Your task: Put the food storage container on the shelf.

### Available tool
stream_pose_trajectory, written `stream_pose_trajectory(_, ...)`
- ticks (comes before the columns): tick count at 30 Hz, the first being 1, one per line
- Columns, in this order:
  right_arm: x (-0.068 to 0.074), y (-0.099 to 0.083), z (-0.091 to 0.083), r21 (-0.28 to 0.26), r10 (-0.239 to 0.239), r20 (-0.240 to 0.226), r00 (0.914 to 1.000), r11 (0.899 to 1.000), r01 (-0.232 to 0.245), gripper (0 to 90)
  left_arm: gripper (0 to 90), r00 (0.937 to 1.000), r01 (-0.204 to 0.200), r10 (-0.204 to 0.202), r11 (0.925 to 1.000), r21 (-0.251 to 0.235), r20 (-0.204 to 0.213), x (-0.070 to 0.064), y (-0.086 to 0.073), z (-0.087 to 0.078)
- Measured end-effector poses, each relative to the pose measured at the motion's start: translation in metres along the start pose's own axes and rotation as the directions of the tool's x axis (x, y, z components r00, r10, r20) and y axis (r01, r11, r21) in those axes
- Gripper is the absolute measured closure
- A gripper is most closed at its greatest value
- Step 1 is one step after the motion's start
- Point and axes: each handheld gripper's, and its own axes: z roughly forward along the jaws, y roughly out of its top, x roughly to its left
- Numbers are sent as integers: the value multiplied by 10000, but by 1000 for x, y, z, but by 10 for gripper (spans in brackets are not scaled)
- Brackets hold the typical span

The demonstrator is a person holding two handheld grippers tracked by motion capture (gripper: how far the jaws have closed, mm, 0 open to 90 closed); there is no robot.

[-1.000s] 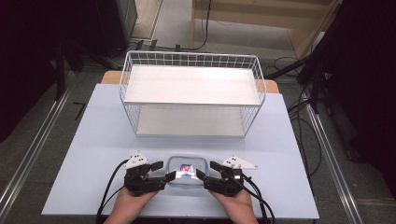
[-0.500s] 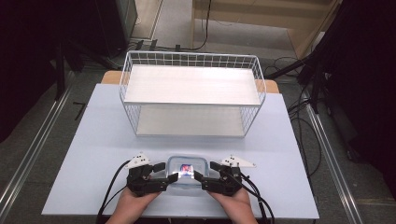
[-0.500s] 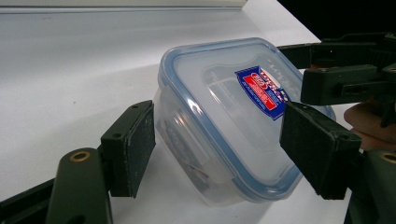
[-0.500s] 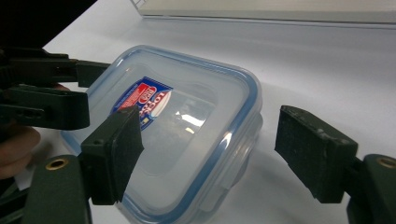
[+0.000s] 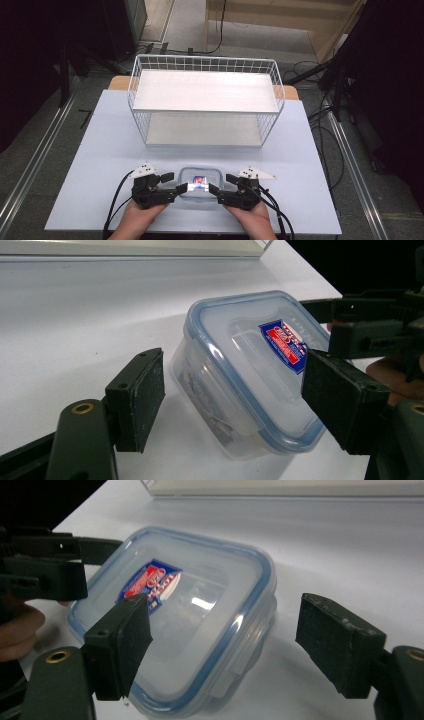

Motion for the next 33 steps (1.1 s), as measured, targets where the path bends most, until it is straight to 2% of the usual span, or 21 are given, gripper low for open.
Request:
stream_pose_trajectory(3,-1,-2,0,21,178,-86,9998,9998,-177,215,244,9999,101,-103,9997,209,62,0,-2,5)
stream_pose_trajectory(6,-4,-4,-1,154,411,-334,9986,9991,-407,204,225,9968,580,-602,9974,436,519,3,-5,10)
stream_pose_trajectory(8,-5,-5,-1,250,584,-480,9971,9980,-572,201,214,9948,679,-718,9962,549,727,3,-6,12)
stream_pose_trajectory(10,-5,-5,0,359,563,-552,9969,9979,-543,197,214,9921,773,-834,9947,674,934,3,-6,14)
stream_pose_trajectory(14,-4,-8,1,474,731,-795,9941,9965,-695,204,216,9928,730,-794,9948,715,902,-1,-8,15)
stream_pose_trajectory(18,-4,-9,2,515,917,-1141,9892,9949,-863,250,231,9907,943,-1001,9934,651,925,1,-5,15)
stream_pose_trajectory(27,-12,-9,-3,504,1382,-1408,9803,9899,-1324,348,297,9882,1018,-1078,9930,593,1086,5,-5,13)
stream_pose_trajectory(31,-17,-11,-5,587,1727,-1674,9706,9845,-1651,380,315,9878,1014,-1084,9926,665,1122,6,-5,11)
stream_pose_trajectory(33,-18,-12,-5,681,1894,-1787,9655,9813,-1799,361,316,9874,1044,-1110,9925,630,1127,5,-5,12)
